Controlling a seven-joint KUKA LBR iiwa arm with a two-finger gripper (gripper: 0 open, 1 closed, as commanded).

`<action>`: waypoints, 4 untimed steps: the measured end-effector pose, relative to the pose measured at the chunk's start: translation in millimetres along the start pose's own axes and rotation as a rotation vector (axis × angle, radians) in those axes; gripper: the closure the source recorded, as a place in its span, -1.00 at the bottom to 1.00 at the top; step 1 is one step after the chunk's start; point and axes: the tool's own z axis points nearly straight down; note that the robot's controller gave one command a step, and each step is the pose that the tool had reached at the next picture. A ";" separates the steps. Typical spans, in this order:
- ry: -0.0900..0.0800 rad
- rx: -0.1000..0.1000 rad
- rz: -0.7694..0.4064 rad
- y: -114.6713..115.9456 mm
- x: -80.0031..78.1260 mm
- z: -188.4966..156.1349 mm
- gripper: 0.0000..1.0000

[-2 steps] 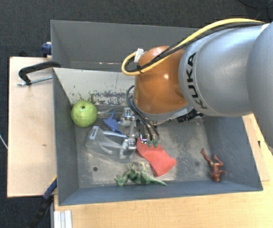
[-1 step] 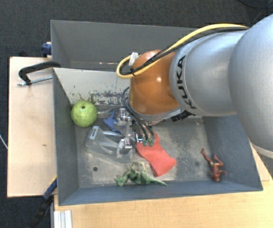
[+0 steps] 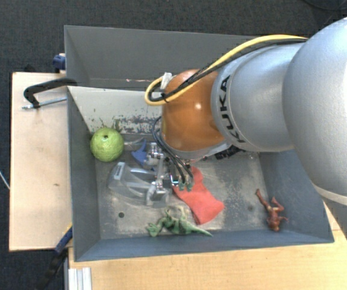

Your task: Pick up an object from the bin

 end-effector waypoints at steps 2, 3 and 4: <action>0.009 -0.006 0.021 -8.0 -12.8 13.1 -1.00; 0.013 -0.004 0.141 -8.1 -12.4 30.3 -1.00; 0.016 -0.007 -0.150 -10.2 -38.7 39.7 1.00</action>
Offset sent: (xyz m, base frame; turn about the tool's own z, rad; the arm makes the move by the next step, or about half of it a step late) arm 0.0000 0.0000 0.0000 0.0000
